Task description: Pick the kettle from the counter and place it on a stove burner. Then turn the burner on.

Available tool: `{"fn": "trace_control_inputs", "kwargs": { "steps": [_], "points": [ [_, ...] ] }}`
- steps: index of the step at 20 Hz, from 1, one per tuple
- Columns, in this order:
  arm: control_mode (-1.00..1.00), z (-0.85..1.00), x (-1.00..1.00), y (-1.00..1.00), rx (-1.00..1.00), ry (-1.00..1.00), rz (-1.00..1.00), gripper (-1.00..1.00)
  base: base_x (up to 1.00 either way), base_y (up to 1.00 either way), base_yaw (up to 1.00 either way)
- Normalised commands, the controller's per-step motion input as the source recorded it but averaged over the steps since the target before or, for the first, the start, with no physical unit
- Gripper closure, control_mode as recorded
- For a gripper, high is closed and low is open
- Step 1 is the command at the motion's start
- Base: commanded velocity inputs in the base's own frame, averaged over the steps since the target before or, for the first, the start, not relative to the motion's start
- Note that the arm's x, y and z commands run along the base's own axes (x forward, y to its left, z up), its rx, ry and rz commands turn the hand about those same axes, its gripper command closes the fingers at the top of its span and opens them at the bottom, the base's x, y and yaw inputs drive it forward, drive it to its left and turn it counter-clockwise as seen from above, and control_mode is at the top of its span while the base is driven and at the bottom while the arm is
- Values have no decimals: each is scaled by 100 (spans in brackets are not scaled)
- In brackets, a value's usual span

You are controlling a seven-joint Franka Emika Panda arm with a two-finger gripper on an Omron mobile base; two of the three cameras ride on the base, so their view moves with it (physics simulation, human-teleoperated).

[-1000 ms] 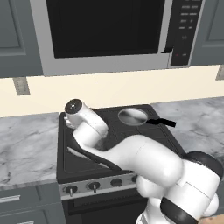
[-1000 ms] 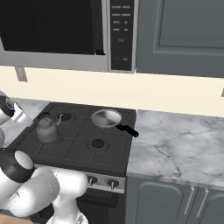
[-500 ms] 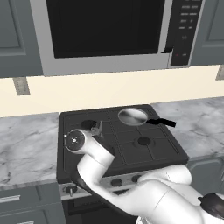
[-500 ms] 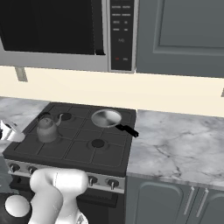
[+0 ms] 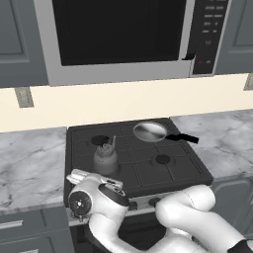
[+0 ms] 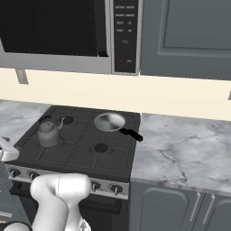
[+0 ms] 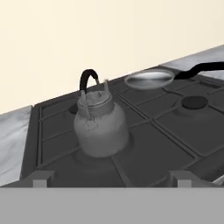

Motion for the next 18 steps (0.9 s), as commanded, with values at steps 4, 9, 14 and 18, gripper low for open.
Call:
{"fn": "trace_control_inputs", "kwargs": {
  "steps": [4,9,14,18],
  "points": [
    [-100,-32,-24,30,-8,-16,4,-100,0,0,0],
    [-100,-46,-23,26,-9,-15,2,-100,0,0,0],
    [-100,-45,-24,23,-8,-16,2,-100,0,0,0],
    [-100,-43,-22,18,-9,-12,2,-100,0,0,0]
  ]
}}
